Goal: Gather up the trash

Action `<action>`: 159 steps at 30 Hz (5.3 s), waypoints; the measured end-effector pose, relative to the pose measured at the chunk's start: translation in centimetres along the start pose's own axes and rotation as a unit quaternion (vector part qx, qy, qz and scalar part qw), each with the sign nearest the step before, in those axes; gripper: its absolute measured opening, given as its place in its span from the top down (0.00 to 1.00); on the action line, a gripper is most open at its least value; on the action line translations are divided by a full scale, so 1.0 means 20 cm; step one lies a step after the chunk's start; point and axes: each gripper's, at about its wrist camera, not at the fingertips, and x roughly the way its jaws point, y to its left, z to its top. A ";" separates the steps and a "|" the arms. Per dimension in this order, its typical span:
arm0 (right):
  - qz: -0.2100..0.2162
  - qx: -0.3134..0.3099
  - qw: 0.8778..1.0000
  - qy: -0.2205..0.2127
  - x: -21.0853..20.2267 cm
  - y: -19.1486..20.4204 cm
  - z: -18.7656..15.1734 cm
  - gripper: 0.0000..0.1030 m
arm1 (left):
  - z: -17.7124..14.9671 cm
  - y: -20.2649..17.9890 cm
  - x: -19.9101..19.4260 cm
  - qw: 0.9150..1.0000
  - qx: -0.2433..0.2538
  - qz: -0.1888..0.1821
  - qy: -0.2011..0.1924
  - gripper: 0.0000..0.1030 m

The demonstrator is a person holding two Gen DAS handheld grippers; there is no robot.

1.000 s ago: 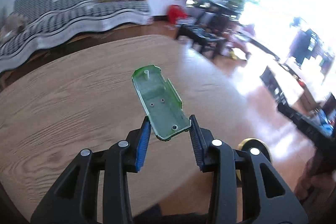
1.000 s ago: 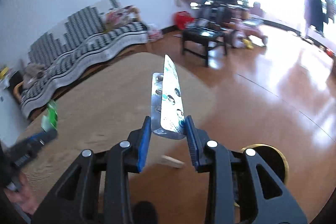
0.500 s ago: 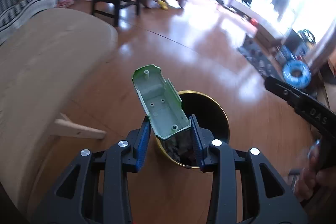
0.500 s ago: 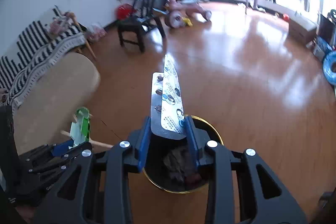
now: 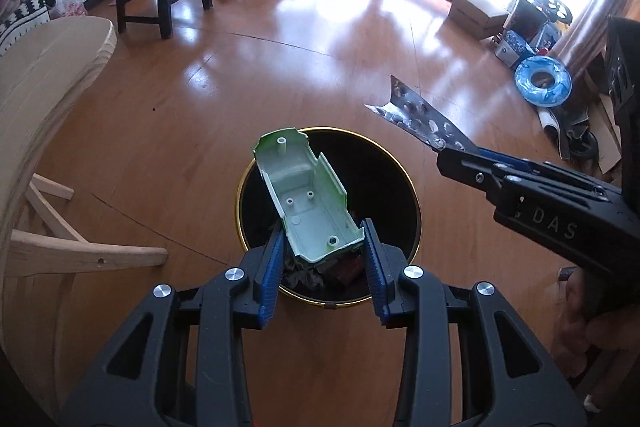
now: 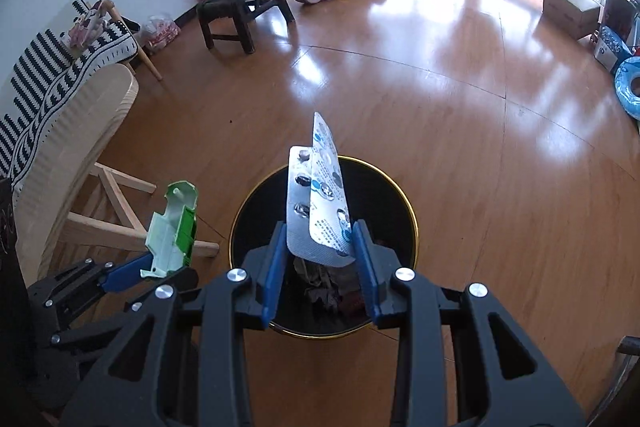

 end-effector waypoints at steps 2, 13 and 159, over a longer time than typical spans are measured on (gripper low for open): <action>-0.001 0.001 1.000 0.001 0.00 0.00 0.00 0.67 | 0.00 -0.01 0.01 1.000 0.002 -0.001 0.004 0.64; -0.001 0.009 1.000 0.010 0.06 -0.05 0.03 0.77 | 0.01 0.01 0.08 1.000 -0.007 -0.002 0.015 0.66; 0.252 -0.446 0.858 -0.030 -0.33 2.97 -0.69 0.09 | -1.66 1.84 -2.12 0.789 -0.452 0.401 -0.114 0.09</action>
